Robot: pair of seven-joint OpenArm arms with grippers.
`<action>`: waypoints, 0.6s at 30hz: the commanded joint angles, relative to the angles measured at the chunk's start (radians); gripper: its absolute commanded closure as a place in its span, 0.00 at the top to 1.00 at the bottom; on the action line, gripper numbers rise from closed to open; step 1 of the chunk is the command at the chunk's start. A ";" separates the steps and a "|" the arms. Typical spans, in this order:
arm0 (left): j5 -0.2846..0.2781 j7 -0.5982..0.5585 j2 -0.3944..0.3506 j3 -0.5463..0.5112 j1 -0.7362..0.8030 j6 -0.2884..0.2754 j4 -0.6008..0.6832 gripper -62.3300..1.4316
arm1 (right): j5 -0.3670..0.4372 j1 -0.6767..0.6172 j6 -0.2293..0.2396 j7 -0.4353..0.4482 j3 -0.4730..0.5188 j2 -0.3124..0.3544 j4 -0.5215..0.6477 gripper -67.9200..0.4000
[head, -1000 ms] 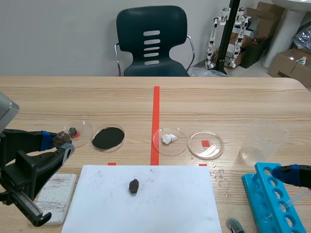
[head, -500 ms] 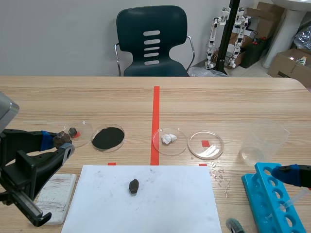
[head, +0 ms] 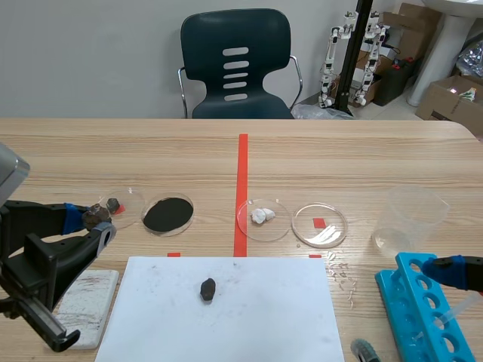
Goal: Put the right mineral back
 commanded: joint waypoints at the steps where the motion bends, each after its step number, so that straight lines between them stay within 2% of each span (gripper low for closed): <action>1: -0.007 -0.013 0.021 0.003 -0.008 0.001 0.013 0.20 | 0.011 0.000 0.000 0.019 0.003 0.005 0.013 0.90; 8: -0.008 0.010 0.077 0.112 -0.090 0.005 0.011 0.20 | 0.011 0.000 0.000 0.019 0.003 0.005 0.013 0.90; 12: -0.014 0.116 0.099 0.214 -0.178 0.016 -0.006 0.20 | 0.011 0.000 0.000 0.019 0.003 0.005 0.013 0.90; 18: -0.014 0.325 0.165 0.379 -0.356 0.131 -0.110 0.20 | 0.011 0.000 0.000 0.019 0.003 0.005 0.013 0.90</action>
